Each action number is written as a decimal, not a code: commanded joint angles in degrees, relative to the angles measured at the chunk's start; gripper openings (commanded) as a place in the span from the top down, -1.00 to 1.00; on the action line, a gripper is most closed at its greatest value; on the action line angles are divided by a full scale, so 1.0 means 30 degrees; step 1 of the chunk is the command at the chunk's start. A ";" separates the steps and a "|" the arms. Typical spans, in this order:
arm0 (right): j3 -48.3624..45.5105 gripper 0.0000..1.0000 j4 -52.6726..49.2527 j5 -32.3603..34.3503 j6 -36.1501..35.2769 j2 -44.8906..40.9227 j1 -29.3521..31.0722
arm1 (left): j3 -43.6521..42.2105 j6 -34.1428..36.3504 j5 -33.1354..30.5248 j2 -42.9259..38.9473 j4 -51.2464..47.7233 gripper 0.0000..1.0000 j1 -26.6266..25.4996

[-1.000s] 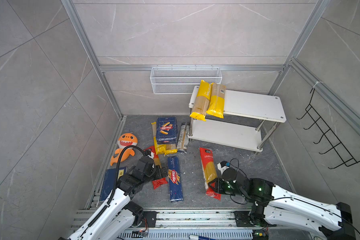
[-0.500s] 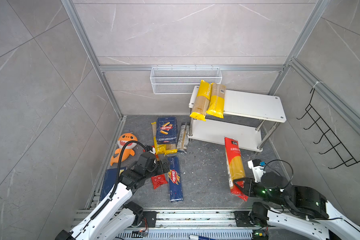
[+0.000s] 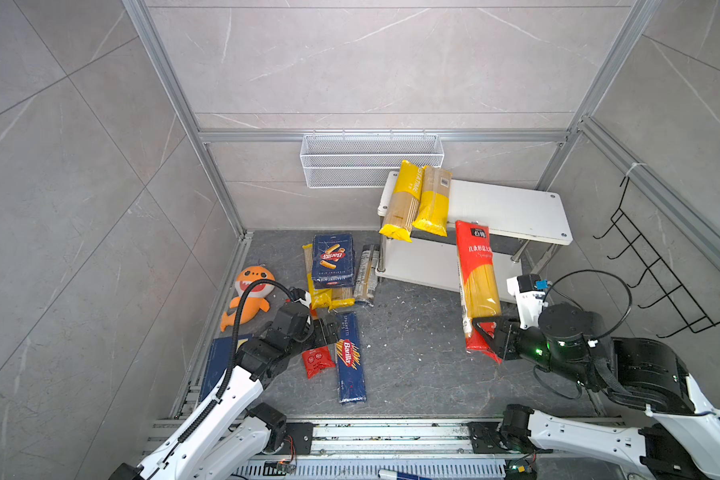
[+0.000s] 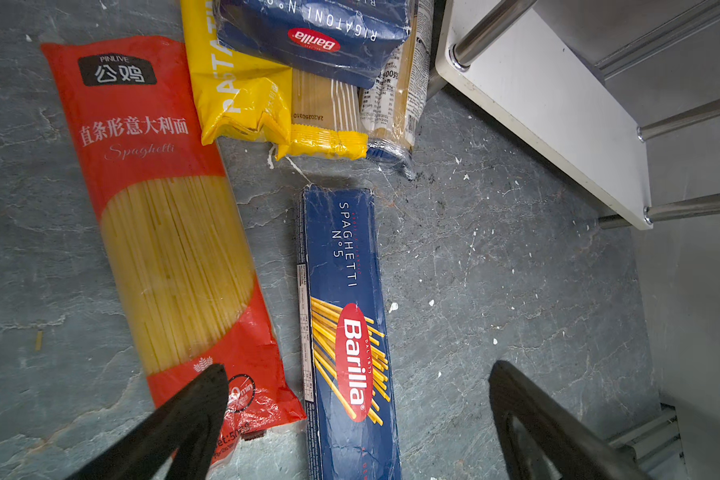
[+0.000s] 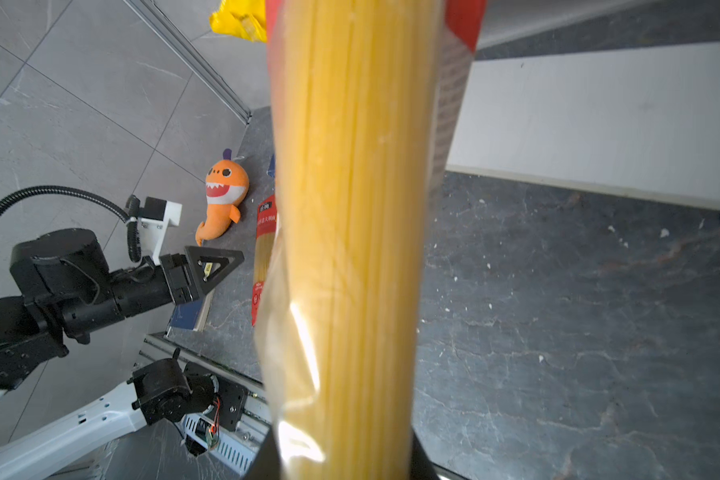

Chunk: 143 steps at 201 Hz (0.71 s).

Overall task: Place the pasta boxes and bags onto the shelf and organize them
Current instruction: 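Carry the red bag upright up to the shelf top with the right gripper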

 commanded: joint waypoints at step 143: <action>2.0938 0.91 -0.0888 -0.8486 -0.5808 1.5910 -1.2860 | 0.2197 0.2427 0.0525 0.1469 0.1164 -1.00 0.0117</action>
